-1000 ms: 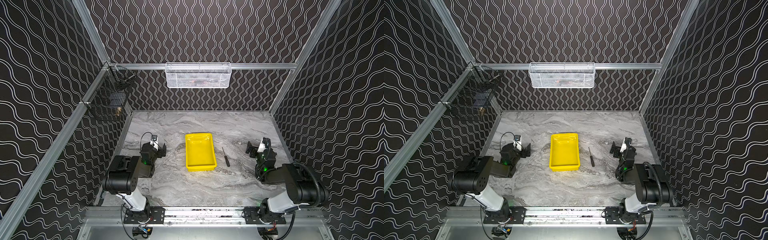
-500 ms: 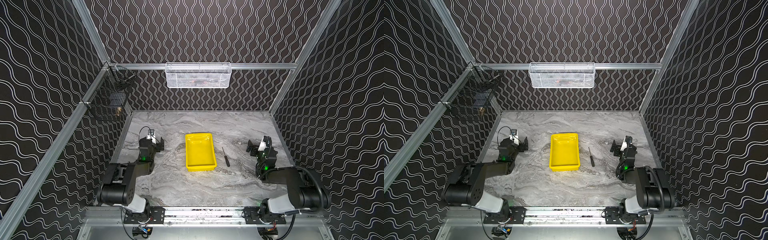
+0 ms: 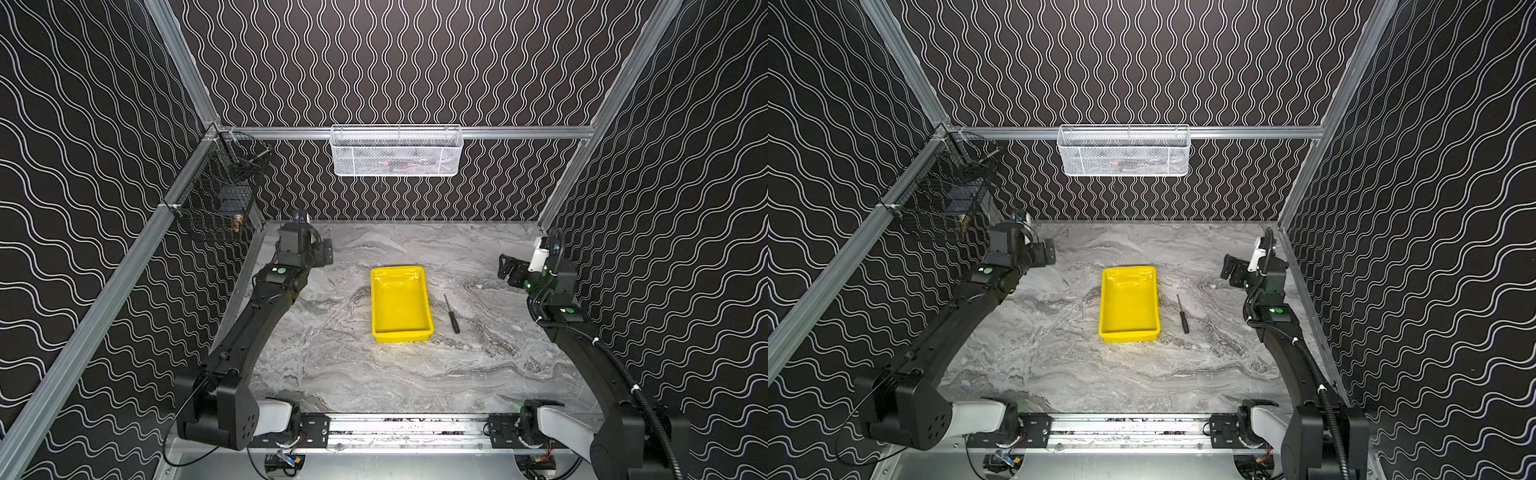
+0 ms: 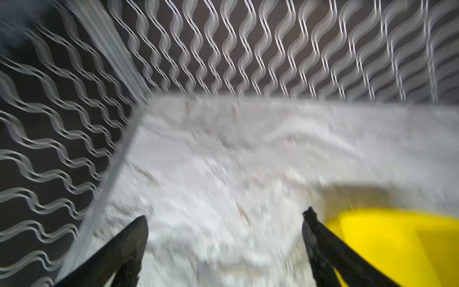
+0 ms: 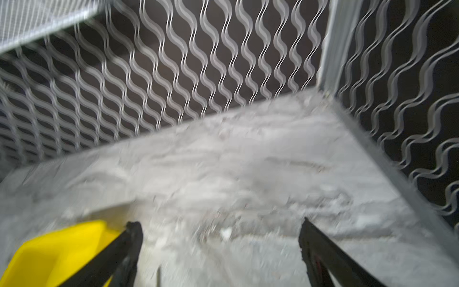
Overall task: Put the screwdriver in the bin
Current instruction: Pick up the screwdriver from the center of the table.
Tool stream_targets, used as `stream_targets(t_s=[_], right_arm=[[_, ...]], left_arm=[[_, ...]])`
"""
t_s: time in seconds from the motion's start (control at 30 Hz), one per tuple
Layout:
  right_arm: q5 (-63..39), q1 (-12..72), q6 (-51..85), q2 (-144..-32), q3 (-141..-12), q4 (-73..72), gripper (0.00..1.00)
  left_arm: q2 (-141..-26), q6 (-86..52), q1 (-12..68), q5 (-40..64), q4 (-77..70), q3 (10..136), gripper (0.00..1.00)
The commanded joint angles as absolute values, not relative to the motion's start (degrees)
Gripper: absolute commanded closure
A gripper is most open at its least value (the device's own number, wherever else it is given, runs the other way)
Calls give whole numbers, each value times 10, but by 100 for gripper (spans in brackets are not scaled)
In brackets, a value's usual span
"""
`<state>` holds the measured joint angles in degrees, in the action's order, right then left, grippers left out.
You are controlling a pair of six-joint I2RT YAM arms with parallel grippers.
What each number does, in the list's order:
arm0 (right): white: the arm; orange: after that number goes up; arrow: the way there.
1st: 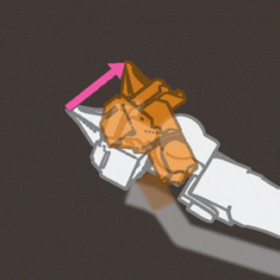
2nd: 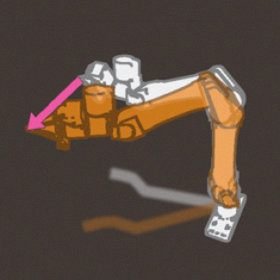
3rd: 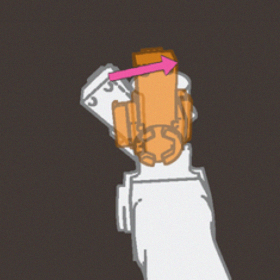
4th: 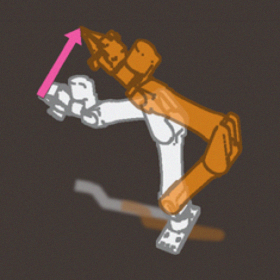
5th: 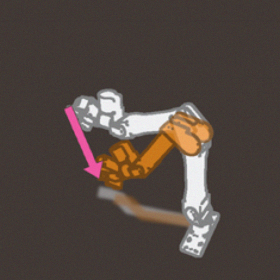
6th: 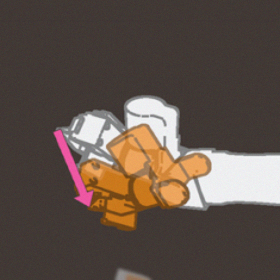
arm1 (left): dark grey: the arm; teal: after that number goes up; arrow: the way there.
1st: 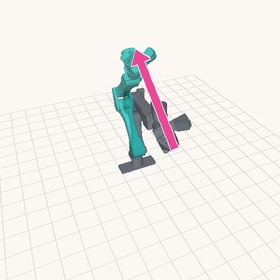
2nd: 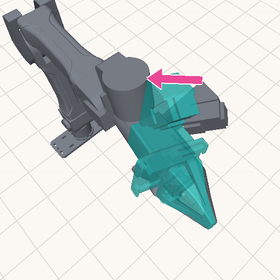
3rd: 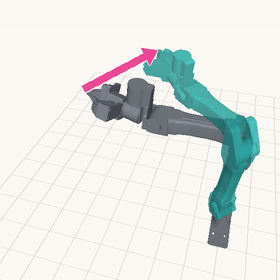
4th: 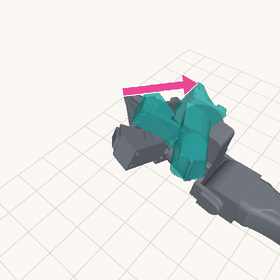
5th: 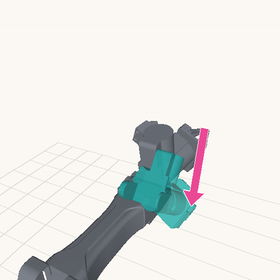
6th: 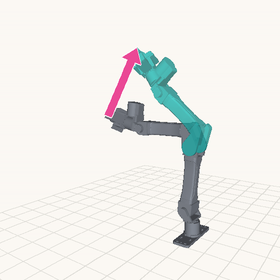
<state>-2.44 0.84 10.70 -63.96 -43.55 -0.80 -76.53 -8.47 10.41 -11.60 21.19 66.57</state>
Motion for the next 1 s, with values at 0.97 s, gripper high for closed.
stream_targets(t_s=[0.97], right_arm=[[6, 271, 193, -902, -473, 165, 35]], left_arm=[[-692, -57, 105, -8, 304, 564, 1]])
